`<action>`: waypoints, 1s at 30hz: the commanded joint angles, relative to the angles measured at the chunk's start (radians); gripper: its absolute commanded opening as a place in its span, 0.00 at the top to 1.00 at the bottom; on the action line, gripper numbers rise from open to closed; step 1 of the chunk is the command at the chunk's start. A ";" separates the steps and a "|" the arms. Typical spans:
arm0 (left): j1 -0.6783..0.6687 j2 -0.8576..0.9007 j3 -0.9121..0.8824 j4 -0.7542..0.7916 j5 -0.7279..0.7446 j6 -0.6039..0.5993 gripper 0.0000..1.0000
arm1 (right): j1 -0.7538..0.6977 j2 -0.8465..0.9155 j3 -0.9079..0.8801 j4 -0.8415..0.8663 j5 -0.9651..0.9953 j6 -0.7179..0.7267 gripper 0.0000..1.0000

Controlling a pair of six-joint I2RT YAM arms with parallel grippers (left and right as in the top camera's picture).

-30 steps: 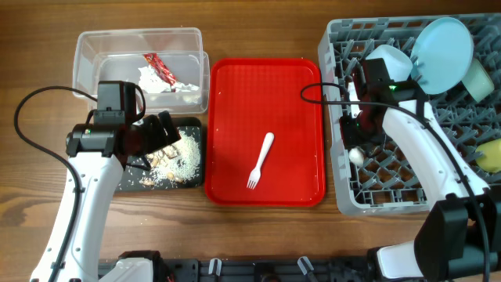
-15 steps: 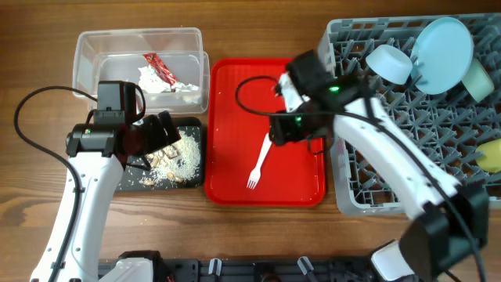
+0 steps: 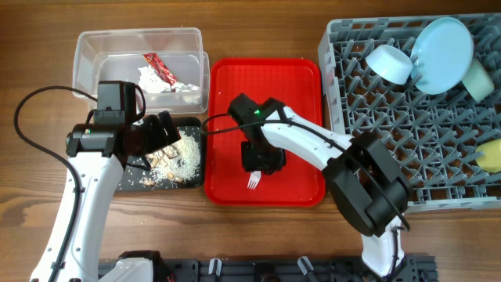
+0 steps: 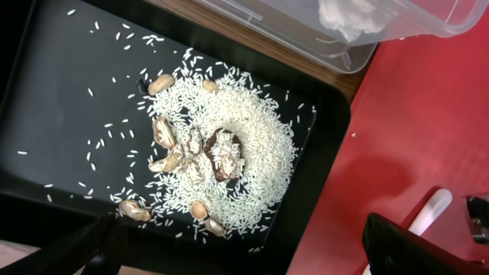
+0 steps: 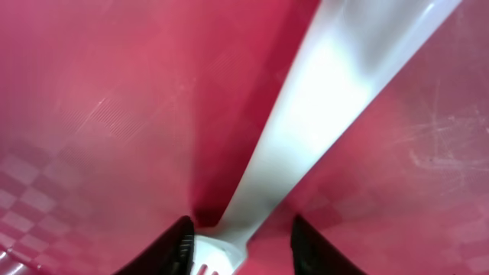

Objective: Sort waste into correct bins and load items into the dishwasher rack
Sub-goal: 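Grasp the white fork with the right gripper and drop it in the rack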

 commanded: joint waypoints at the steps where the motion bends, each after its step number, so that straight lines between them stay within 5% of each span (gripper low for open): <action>1: 0.006 0.000 0.000 0.002 -0.013 -0.013 0.00 | 0.000 0.032 -0.009 0.015 0.062 0.039 0.70; 2: 0.006 0.000 0.000 0.002 -0.013 -0.013 0.00 | 0.000 0.032 -0.009 0.013 0.063 0.039 0.78; 11: 0.006 0.000 0.000 0.002 -0.013 -0.013 0.00 | -0.022 0.029 -0.008 -0.006 0.067 0.005 0.96; 16: 0.006 0.000 0.000 0.002 -0.013 -0.013 0.00 | -0.089 -0.080 0.044 -0.085 0.084 -0.109 0.96; 23: 0.006 0.000 0.000 0.003 -0.013 -0.013 0.00 | -0.439 -0.475 0.090 -0.140 0.132 -0.460 0.92; 30: 0.006 0.000 0.000 0.002 -0.013 -0.013 0.00 | -0.661 -0.380 -0.014 -0.179 0.134 -0.584 0.94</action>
